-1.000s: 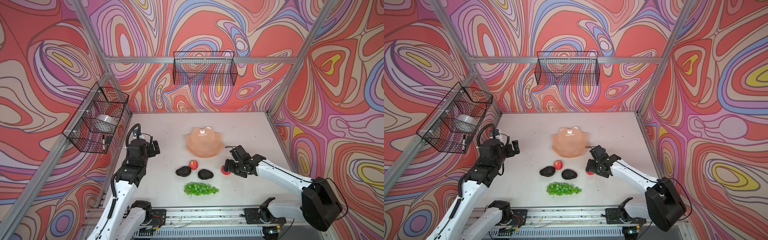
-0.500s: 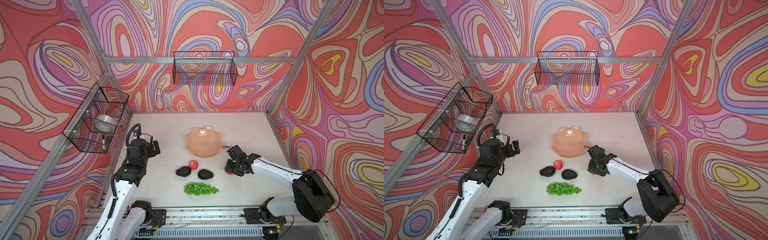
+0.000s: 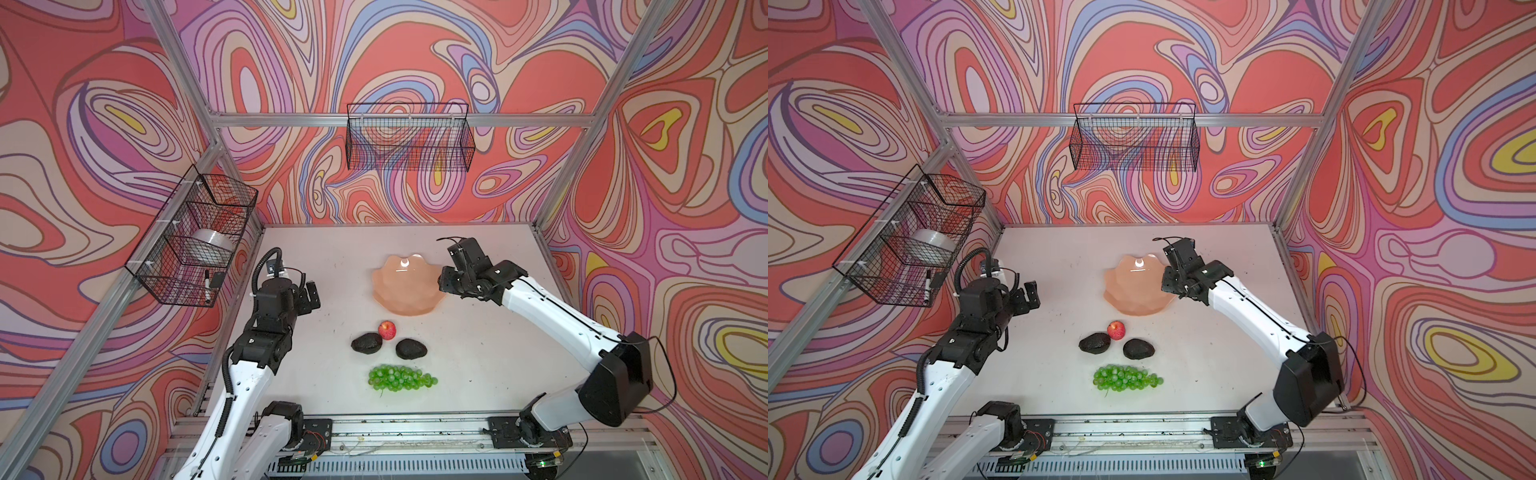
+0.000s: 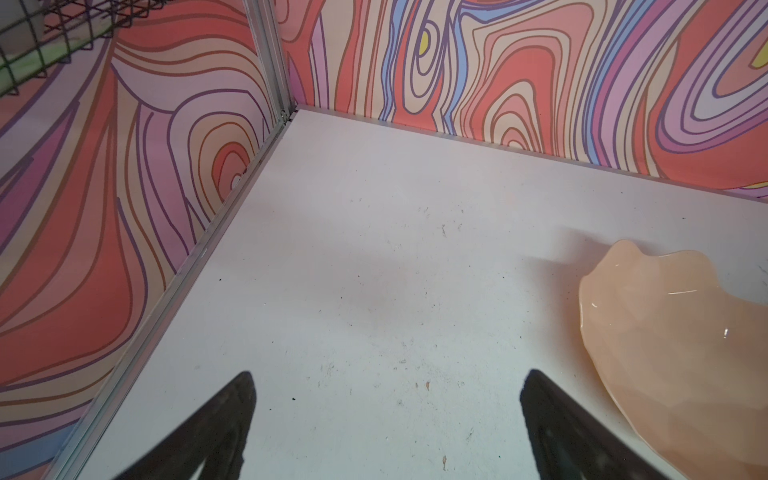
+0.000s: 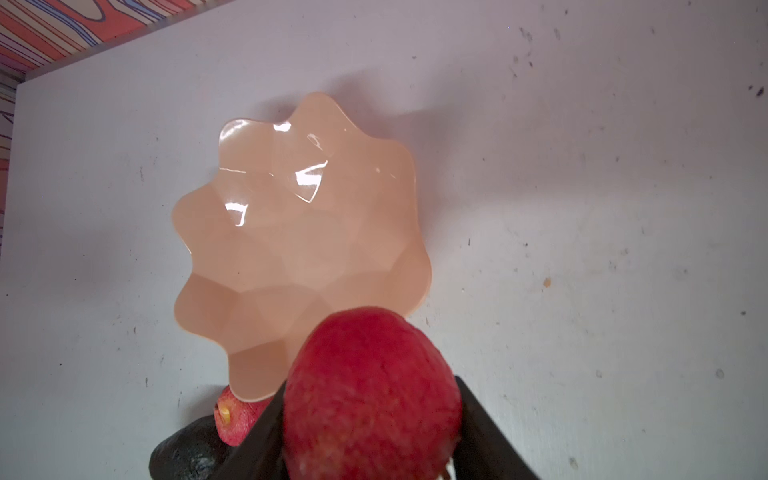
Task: Place and organize the fake fruits in the fruit bowl
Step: 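Carry the apple into the peach bowl and open the right gripper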
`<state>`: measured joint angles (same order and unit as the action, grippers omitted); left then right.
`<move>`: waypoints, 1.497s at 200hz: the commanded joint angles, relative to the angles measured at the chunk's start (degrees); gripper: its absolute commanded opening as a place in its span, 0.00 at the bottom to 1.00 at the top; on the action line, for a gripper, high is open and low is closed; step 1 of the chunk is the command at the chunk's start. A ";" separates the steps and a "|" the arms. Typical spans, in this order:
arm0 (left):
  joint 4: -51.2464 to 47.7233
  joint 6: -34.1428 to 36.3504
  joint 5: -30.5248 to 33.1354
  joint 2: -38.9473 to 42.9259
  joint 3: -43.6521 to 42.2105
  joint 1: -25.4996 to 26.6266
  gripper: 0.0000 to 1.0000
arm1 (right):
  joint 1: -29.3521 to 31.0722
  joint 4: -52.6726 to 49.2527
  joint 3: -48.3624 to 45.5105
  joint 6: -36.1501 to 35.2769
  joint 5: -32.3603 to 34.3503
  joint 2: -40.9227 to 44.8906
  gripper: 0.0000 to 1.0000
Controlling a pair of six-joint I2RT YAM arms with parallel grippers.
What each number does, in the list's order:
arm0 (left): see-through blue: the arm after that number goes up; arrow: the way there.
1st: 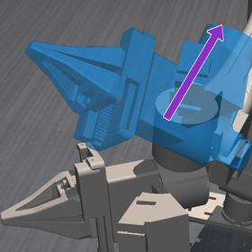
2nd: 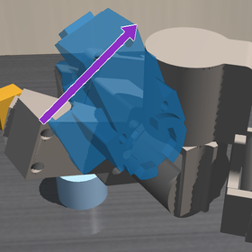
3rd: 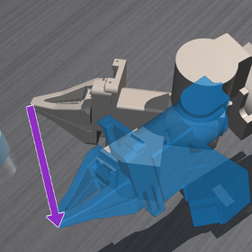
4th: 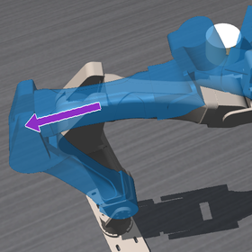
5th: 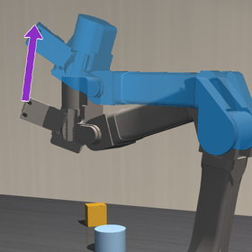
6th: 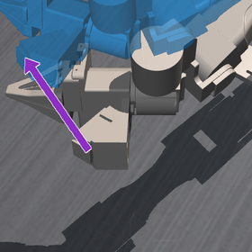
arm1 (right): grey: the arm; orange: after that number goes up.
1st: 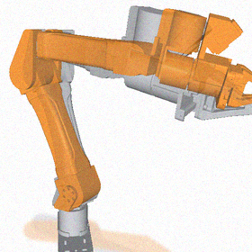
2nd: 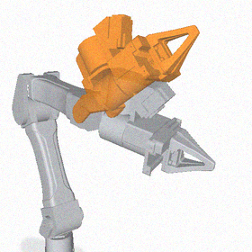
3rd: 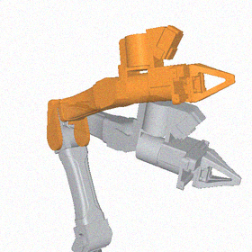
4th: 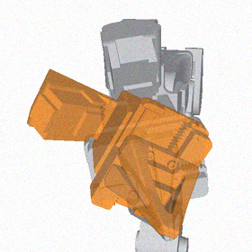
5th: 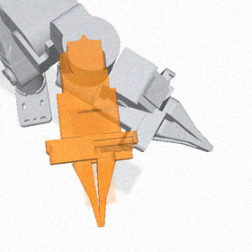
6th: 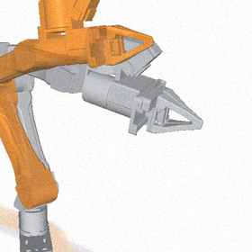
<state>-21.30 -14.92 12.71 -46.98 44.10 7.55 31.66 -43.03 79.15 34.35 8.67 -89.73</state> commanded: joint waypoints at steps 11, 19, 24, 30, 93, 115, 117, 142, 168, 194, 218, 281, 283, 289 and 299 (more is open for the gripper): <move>-1.22 -0.38 1.04 1.01 -1.03 0.09 1.00 | 2.39 -1.71 7.87 -5.23 2.80 -10.27 0.39; -1.17 -0.38 1.13 1.10 -1.04 0.09 1.00 | 2.92 -1.69 9.75 -5.81 2.65 -12.87 0.39; -1.11 -0.30 1.18 1.10 -1.05 0.09 1.00 | 3.20 -1.75 10.90 -6.02 2.36 -14.56 0.39; -1.10 -0.29 1.10 1.18 -1.03 0.08 1.00 | 3.68 -1.52 11.94 -6.34 2.06 -16.10 0.39; -1.16 -0.55 1.26 1.28 -1.12 0.09 1.00 | 5.35 0.78 18.11 -8.32 4.31 -28.95 0.39; -1.08 -0.64 1.40 1.37 -1.13 0.08 1.00 | 5.51 0.97 19.54 -9.29 5.86 -31.84 0.39; -1.10 -0.64 1.36 1.37 -1.21 0.16 1.00 | 5.52 0.87 19.68 -9.41 6.04 -32.06 0.39; -1.22 -0.79 1.18 1.43 -1.12 0.08 1.00 | 5.53 0.79 20.60 -10.09 7.83 -34.58 0.40; -1.90 -1.78 1.73 1.24 -1.12 0.09 1.00 | 5.54 0.94 20.93 -10.16 8.06 -36.66 0.43; -4.99 -2.66 1.79 0.67 0.35 0.10 1.00 | 5.53 1.30 21.09 -9.87 7.73 -37.60 0.49; -9.51 -2.58 -4.85 0.16 2.74 0.15 1.00 | 5.52 1.46 21.48 -9.87 7.16 -37.32 0.59; -23.85 -11.50 -19.57 3.05 5.08 0.31 0.97 | 5.23 2.92 22.14 -9.63 5.62 -31.03 0.83; -24.22 -11.73 -19.83 3.11 5.11 0.35 0.96 | 5.20 2.93 22.12 -9.60 5.64 -30.85 0.83; -25.21 -12.53 -20.78 3.25 5.04 0.65 0.96 | 5.10 3.10 22.10 -9.37 5.64 -29.80 0.84; -26.72 -14.03 -21.58 3.39 4.92 1.63 0.95 | 4.78 3.68 21.57 -8.84 5.57 -27.72 0.86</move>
<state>-39.75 -23.40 -3.09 -44.36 47.79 7.70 36.93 -41.23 99.53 24.56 14.48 -124.31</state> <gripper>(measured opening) 0.962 0.842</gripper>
